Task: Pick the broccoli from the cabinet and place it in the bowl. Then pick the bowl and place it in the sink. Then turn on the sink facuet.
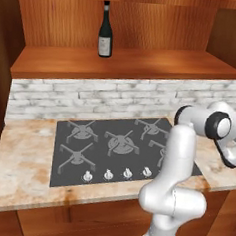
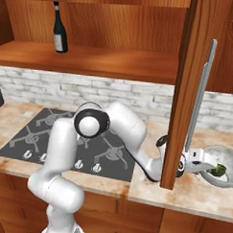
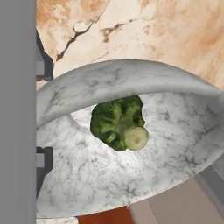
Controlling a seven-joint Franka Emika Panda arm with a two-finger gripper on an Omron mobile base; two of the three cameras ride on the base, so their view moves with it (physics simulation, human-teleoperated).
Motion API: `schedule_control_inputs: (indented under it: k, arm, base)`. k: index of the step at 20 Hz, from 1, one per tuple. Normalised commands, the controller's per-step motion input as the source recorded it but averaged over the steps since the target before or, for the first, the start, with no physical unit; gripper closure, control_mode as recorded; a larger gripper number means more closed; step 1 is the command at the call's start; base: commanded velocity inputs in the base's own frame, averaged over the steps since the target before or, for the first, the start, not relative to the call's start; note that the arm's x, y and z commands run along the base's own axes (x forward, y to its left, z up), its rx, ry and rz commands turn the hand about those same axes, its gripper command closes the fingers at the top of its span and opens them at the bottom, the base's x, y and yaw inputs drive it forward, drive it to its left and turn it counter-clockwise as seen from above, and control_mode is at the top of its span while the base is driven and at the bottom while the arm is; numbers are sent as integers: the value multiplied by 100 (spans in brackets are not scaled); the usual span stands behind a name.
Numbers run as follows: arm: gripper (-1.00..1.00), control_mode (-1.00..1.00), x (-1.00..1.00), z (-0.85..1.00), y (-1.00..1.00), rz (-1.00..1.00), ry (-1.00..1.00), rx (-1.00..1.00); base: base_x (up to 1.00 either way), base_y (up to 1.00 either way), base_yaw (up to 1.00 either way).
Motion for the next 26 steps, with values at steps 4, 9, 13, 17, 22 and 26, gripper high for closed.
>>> schedule_control_inputs:
  k: [4, 9, 13, 17, 22, 26]
  arm:
    - [100, -100, -24, 3, 16, 1, 2, 0]
    - [100, -100, -65, 39, 78, 18, 1, 6]
    - [100, -100, -71, 76, 100, 26, 0, 0]
    - [100, -100, -34, 100, 100, 23, 2, 0]
    - [100, -100, 0, 100, 100, 15, 8, 0]
    - [100, -100, 0, 100, 80, 7, 13, 0]
  base:
    - [0, 0, 0]
    - [0, 0, 0]
    - [0, 0, 0]
    - [0, 0, 0]
    - [0, 0, 0]
    - [0, 0, 0]
